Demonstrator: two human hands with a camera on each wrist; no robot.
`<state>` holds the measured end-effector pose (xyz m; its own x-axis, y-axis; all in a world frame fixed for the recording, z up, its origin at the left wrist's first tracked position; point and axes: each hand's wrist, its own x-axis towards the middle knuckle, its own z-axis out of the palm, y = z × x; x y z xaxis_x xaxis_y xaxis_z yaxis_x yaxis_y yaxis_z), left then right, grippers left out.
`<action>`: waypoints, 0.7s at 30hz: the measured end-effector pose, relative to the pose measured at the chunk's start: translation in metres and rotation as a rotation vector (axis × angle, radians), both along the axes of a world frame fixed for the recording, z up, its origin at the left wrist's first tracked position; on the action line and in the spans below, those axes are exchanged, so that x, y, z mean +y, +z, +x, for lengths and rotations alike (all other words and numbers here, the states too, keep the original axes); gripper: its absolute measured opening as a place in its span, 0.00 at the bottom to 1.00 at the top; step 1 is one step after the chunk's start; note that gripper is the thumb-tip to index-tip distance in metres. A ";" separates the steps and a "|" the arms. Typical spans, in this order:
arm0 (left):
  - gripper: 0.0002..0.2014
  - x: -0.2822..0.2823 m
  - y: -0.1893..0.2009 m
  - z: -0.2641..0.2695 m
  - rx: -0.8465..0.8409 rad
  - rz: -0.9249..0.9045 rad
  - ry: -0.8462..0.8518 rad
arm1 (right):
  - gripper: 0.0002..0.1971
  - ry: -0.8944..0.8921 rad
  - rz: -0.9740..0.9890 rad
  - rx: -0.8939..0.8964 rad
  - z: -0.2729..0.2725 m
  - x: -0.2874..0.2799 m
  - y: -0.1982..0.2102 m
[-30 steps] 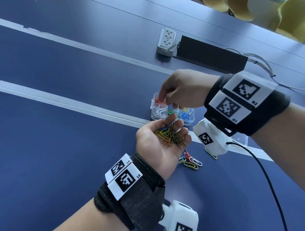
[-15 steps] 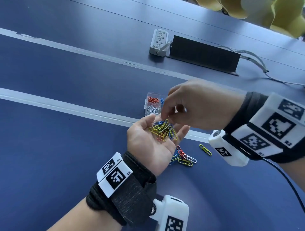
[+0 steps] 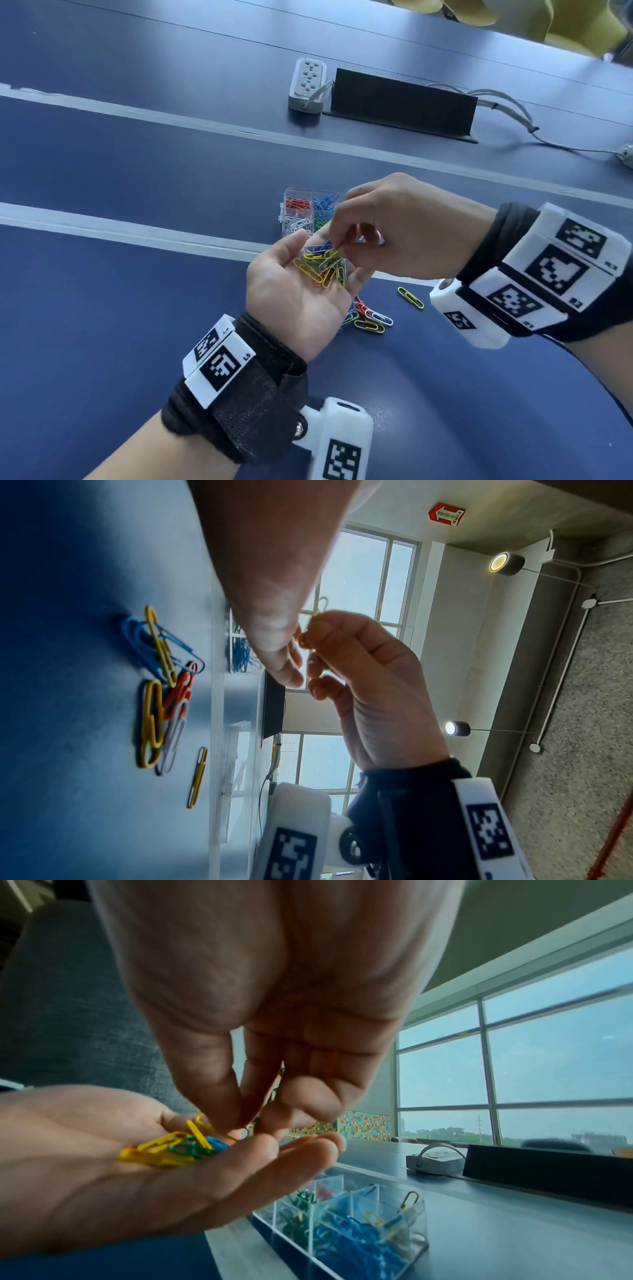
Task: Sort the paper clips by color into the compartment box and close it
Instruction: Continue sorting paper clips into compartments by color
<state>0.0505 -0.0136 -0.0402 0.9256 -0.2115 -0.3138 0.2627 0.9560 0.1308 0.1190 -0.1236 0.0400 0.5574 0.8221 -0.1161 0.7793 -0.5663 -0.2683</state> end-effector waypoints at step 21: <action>0.21 0.004 0.000 0.000 0.010 0.042 0.024 | 0.08 0.224 0.057 0.077 -0.008 -0.003 -0.011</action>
<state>0.0504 -0.0095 -0.0399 0.9270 -0.1755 -0.3315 0.2411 0.9558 0.1682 0.1108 -0.1271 0.0293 0.3513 0.9308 -0.1006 0.8599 -0.3633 -0.3585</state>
